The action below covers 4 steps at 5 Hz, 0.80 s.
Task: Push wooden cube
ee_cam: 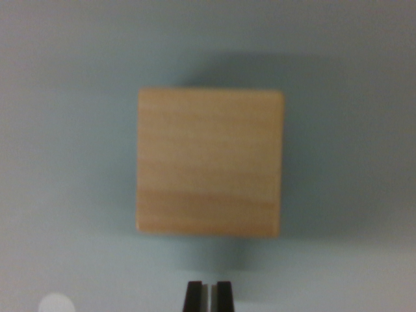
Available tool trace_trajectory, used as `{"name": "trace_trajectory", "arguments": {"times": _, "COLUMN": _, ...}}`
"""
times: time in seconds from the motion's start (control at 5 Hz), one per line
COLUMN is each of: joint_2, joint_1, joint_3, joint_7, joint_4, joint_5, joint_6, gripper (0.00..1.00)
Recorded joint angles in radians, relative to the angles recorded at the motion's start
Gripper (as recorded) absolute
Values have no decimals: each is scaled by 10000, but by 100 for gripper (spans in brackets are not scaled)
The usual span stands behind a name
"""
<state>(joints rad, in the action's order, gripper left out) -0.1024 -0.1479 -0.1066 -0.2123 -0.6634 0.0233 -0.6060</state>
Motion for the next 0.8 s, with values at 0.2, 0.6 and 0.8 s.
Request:
{"name": "trace_trajectory", "arguments": {"times": 0.2, "joint_2": -285, "joint_1": 22, "joint_3": 34, "joint_7": 29, "joint_4": -408, "joint_5": -37, "joint_6": -124, "gripper": 100}}
{"name": "trace_trajectory", "arguments": {"times": 0.6, "joint_2": -596, "joint_1": 46, "joint_3": 71, "joint_7": 61, "joint_4": -853, "joint_5": -78, "joint_6": -260, "gripper": 100}}
{"name": "trace_trajectory", "arguments": {"times": 0.8, "joint_2": -596, "joint_1": 46, "joint_3": 71, "joint_7": 61, "joint_4": -853, "joint_5": -78, "joint_6": -260, "gripper": 100}}
